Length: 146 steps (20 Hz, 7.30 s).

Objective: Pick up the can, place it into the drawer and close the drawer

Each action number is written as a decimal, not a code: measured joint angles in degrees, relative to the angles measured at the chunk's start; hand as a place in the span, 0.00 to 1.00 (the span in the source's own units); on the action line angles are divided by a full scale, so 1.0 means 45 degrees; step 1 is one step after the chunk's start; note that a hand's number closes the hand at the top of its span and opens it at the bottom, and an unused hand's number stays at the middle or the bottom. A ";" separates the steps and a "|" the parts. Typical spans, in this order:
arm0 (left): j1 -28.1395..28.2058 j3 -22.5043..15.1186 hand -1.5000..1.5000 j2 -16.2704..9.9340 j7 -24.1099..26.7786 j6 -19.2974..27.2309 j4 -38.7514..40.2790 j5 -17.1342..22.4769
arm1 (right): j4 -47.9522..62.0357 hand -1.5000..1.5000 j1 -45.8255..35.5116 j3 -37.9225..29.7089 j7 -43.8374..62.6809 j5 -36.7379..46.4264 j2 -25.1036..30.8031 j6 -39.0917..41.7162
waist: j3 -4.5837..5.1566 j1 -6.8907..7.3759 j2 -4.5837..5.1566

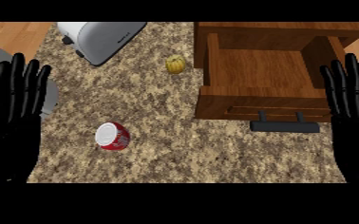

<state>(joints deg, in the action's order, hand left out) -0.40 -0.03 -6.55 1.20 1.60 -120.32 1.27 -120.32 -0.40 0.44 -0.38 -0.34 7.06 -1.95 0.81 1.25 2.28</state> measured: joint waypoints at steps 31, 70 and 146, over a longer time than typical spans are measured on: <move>0.1266 0.0571 0.00 -0.5365 -0.2586 -1.0070 0.2011 0.8619 | 0.0077 0.00 0.2939 -0.1098 0.1376 -0.0601 -0.0132 0.0814 | -0.0184 -0.0323 -0.0512; -0.1517 0.1074 0.00 -0.2363 0.5063 -1.0359 1.1347 -0.1957 | 0.0838 0.00 0.3211 -0.2674 0.0309 -0.0819 -0.0614 0.2562 | -0.0172 -0.0372 -0.0497; -0.4254 0.2562 1.00 -0.0362 0.5973 -0.1894 1.6380 0.1019 | -0.1049 0.00 0.3983 -0.3386 0.1202 -0.1435 -0.1274 0.2985 | -0.0195 -0.0097 -0.0585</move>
<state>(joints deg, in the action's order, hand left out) -19.55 11.50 -8.18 28.08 -6.92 -46.61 5.86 -125.04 17.53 -14.79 5.03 -6.80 1.32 11.49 -0.07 0.82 -0.35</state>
